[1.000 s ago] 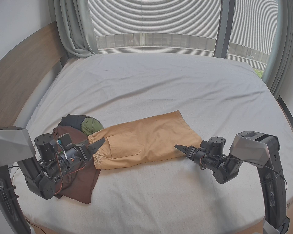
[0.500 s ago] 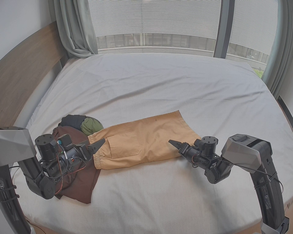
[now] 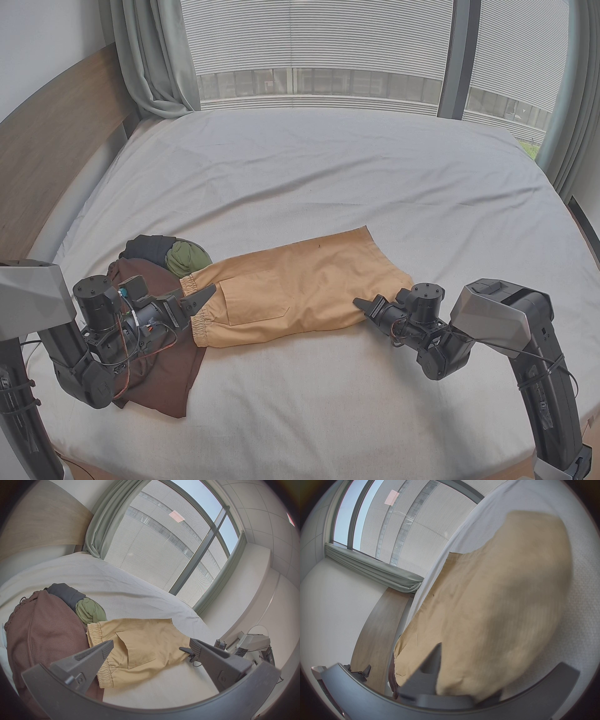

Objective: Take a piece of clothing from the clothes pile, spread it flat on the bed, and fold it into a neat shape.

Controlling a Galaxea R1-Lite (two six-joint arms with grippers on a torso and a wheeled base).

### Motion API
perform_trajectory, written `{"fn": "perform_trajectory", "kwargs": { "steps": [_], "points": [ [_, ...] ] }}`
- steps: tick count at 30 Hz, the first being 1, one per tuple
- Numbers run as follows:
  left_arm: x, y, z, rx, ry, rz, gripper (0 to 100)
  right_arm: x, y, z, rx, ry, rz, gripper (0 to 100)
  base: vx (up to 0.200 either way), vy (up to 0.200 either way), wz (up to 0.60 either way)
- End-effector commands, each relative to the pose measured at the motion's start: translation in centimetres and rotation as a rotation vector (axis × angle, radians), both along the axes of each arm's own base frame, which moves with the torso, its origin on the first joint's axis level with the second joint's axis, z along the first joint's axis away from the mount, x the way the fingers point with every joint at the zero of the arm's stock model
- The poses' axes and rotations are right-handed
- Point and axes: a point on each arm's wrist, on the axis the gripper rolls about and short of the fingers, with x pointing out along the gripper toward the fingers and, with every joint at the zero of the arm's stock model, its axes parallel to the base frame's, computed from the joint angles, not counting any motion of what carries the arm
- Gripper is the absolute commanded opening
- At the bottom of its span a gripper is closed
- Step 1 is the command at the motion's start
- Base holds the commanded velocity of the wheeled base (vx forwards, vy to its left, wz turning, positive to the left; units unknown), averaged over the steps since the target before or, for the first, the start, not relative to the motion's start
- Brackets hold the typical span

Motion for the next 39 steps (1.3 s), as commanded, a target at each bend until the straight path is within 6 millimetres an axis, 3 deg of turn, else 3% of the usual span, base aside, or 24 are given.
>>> {"fn": "perform_trajectory", "kwargs": {
  "steps": [1, 14, 34, 39],
  "points": [
    [0.0, 0.0, -0.1, 0.0, 0.002, 0.0, 100, -0.1, 0.0, 0.1, 0.004, -0.017, 0.0, 0, 0.0, 0.0, 0.0],
    [0.1, 0.0, -0.3, -0.02, 0.021, 0.005, 100, -2.6, -1.0, 0.9, -0.053, -0.007, 0.005, 0, 0.0, 0.0, 0.0],
    [0.3, 0.5, -0.3, -0.036, 0.024, 0.024, 100, -9.6, -3.8, 1.0, -0.197, 0.084, -0.005, 0, 0.0, 0.0, 0.0],
    [0.5, 0.6, -0.7, -0.037, 0.034, 0.024, 100, -12.5, -5.3, 0.5, -0.245, 0.152, -0.007, 0, 0.0, 0.0, 0.0]
  ]
}}
